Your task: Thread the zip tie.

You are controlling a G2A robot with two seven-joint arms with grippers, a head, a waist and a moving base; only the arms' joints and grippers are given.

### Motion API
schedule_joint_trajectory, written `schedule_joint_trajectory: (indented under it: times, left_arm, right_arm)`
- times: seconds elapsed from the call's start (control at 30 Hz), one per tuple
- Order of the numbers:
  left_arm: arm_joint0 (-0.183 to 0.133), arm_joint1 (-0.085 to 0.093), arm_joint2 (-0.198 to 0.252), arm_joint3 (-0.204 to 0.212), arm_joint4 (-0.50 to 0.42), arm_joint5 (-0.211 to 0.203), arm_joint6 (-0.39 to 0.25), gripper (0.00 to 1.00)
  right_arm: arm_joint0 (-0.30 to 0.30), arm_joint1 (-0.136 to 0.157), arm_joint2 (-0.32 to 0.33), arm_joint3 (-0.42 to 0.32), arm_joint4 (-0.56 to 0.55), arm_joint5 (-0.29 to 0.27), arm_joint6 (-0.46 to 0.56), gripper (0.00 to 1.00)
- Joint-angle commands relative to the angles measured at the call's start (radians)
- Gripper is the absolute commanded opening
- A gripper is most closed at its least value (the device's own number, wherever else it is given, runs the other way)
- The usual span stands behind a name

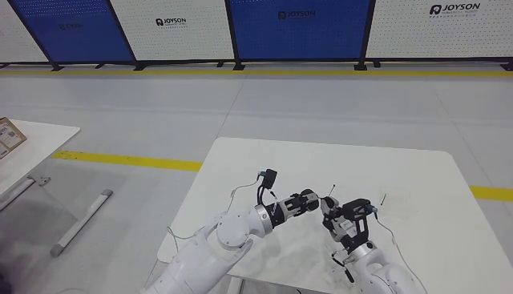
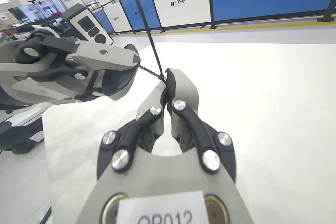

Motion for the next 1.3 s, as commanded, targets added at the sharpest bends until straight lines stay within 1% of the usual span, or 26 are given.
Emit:
schedule_joint_trajectory:
  times: [0.0, 0.17, 0.6, 1.03, 1.27]
  left_arm:
    - [0.002, 0.0, -0.001, -0.002, -0.002, -0.008, 0.001, 0.0]
    - [0.011, 0.001, -0.01, -0.011, -0.01, -0.032, 0.002, 0.0]
    - [0.03, 0.005, -0.029, -0.041, -0.018, -0.056, 0.002, 0.0]
    - [0.036, 0.006, -0.039, -0.046, -0.033, -0.067, 0.007, 0.0]
    - [0.039, 0.006, -0.044, -0.047, -0.037, -0.083, 0.004, 0.0]
  right_arm:
    - [0.001, 0.0, -0.002, 0.001, -0.001, 0.0, 0.001, 0.0]
    - [0.006, 0.0, -0.005, 0.004, -0.001, -0.001, 0.004, 0.0]
    - [0.007, 0.002, -0.002, 0.005, 0.002, -0.008, 0.01, 0.0]
    - [0.015, 0.002, -0.004, 0.027, 0.016, -0.022, 0.008, 0.0]
    - [0.022, 0.002, -0.008, 0.042, 0.018, -0.024, 0.007, 0.0]
